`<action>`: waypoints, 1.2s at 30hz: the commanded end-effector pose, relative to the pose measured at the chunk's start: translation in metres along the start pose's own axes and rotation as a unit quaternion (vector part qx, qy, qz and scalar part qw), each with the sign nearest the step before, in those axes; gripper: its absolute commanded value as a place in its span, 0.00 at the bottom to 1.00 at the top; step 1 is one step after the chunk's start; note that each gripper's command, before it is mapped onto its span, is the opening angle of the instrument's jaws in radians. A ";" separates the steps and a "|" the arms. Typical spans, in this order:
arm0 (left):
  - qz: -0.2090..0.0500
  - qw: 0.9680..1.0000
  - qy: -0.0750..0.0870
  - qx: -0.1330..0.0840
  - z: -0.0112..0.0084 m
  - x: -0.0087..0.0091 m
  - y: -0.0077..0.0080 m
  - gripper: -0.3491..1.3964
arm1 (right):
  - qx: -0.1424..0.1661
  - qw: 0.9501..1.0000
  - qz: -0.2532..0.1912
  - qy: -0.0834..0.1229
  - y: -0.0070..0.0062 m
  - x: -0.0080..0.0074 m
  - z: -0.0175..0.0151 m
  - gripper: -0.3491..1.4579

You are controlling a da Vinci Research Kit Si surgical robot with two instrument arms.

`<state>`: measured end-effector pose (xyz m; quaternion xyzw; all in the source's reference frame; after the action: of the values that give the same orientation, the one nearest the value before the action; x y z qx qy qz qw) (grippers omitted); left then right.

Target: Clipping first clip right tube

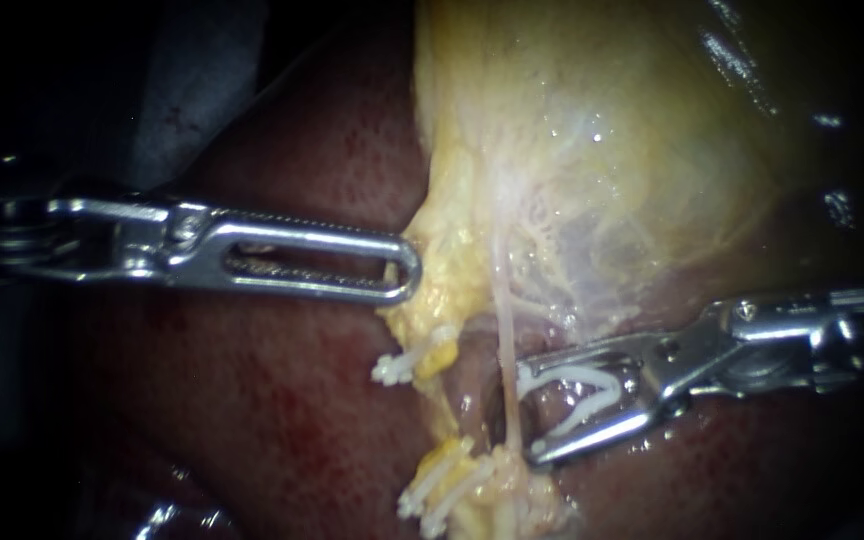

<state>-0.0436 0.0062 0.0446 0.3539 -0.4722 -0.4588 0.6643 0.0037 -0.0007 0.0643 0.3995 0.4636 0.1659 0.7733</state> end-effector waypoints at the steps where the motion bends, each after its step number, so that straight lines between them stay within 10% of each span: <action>1: 0.000 1.000 0.000 0.000 0.0000 0.0000 0.0000 0.00 | 0.000 1.000 0.000 0.000 0.0000 0.0001 0.0001 0.48; 36: 0.000 1.000 0.000 0.000 0.0001 0.0000 -0.0002 0.00 | 0.010 1.000 0.027 -0.008 0.0001 0.0007 0.0016 0.37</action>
<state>-0.0437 0.0061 0.0444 0.3536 -0.4722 -0.4593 0.6641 0.0054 -0.0009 0.0644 0.4212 0.4480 0.1786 0.7681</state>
